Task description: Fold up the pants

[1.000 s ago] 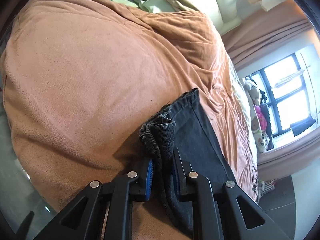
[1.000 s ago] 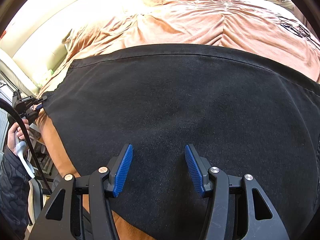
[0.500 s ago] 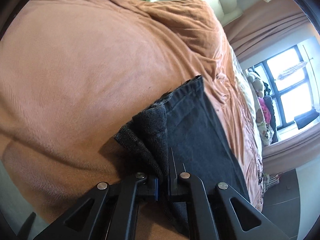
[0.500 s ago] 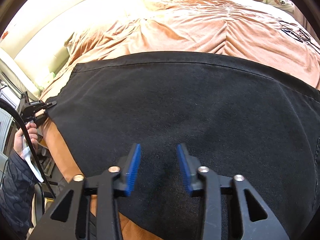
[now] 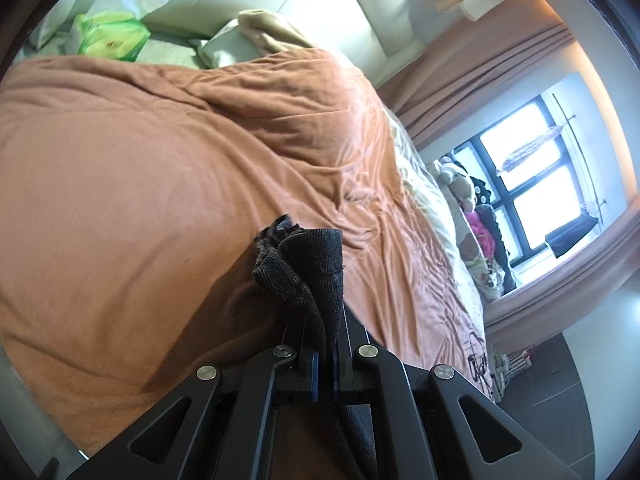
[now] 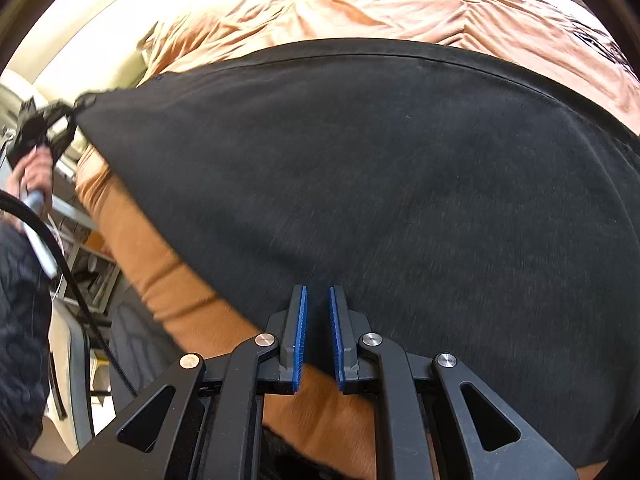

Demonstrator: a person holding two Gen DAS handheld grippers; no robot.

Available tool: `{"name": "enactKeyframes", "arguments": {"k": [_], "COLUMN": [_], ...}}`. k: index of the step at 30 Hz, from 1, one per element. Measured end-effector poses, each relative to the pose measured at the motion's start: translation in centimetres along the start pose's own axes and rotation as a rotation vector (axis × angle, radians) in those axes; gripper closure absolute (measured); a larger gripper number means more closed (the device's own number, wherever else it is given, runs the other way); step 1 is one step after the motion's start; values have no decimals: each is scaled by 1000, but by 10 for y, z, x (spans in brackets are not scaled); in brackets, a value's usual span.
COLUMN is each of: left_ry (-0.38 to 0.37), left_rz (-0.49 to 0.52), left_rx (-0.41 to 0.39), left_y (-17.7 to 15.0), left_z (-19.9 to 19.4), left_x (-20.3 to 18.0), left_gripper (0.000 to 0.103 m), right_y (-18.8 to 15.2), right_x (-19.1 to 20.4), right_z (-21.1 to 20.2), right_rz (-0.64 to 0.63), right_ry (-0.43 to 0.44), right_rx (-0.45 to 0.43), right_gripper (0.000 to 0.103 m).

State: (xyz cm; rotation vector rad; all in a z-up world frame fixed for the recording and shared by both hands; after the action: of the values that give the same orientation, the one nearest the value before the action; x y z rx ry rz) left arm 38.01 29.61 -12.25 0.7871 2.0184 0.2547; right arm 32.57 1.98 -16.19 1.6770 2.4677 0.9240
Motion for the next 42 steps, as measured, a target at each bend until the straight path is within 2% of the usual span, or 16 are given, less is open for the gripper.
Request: {"name": "enactKeyframes", "arguments": {"k": [6,17,33,42], "left_ry": [-3,25,93,102], "left_rz": [14,-4,-95,-113], "left_rx": [-6,-1,31,41], "left_y": [6,1,-24,-29], "left_z": [-4,1,27,35], "left_x": [-14,-2,62,78], "left_gripper": [99,99,99,99], "right_y": [21,70,141,169], "right_x": [-25,-60,-94,-108], "right_z": [-10,9,39,51], "right_rz": [53,105,143,165], "right_ry": [-33,-86,-134,-168], "right_rx": [-35,-53,-66,-88], "right_gripper": [94,94,94,94]}}
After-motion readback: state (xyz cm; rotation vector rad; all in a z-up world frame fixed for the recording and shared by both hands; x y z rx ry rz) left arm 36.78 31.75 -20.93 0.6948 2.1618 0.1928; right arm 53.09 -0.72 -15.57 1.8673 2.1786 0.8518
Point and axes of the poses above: each gripper's, at about its wrist camera, not at the fingertips, and z roughly the way its jaws point, x to its left, y to its top, the point moved 10 cm from there along z, roughly the way its jaws point, and after that the axes turned 4 degrees about y, right-handed, at the moved point
